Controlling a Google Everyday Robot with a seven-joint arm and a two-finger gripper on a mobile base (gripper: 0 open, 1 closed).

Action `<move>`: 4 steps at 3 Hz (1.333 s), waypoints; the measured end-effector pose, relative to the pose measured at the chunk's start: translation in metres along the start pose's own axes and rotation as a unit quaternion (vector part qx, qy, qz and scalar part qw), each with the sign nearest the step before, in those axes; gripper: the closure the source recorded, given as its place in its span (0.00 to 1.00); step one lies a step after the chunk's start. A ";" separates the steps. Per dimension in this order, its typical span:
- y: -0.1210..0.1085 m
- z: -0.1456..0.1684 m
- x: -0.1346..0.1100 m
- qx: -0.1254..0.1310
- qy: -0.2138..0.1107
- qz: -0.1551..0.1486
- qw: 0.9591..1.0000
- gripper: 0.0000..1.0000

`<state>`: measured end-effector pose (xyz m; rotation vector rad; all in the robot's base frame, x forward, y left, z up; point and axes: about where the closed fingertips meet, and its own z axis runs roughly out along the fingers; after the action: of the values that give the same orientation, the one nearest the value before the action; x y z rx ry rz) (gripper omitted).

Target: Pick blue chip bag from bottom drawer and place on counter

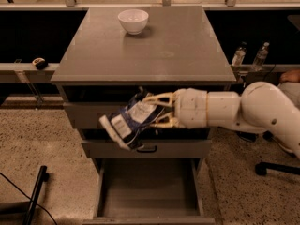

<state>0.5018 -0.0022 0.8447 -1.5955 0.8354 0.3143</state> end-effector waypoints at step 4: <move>-0.221 -0.057 0.072 0.175 0.230 0.047 0.956 0.81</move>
Offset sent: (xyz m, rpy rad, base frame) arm 0.1603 -0.1317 0.1085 0.0959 0.0784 -0.6267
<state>0.6851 -0.0815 0.9765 -1.3091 1.2500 -0.1459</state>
